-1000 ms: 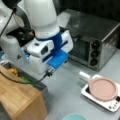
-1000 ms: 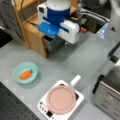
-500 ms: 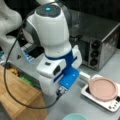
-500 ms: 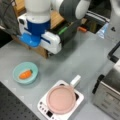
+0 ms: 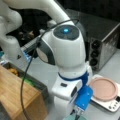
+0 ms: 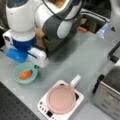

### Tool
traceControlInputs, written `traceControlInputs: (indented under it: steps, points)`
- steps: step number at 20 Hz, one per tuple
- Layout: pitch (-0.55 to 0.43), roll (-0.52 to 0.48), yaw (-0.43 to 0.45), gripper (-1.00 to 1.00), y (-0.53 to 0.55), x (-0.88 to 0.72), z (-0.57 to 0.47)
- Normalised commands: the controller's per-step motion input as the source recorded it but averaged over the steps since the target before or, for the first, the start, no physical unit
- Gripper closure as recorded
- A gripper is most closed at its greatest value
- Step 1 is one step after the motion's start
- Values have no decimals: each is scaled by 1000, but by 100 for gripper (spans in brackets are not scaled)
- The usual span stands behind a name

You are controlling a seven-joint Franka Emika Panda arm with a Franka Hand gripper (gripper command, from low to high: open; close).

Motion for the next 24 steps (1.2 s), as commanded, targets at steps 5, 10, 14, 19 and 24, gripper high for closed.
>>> traceControlInputs:
  steps: [5,10,14,19,24]
  points:
    - [61,110,72,-100,-270,385,-123]
    - [49,163,74,-100,-291,239,-39]
    - [24,195,44,-100,-267,157,-16]
    - [-3,223,28,-100,-213,94,-22]
    - [-33,237,4,-100,-123,40,-92]
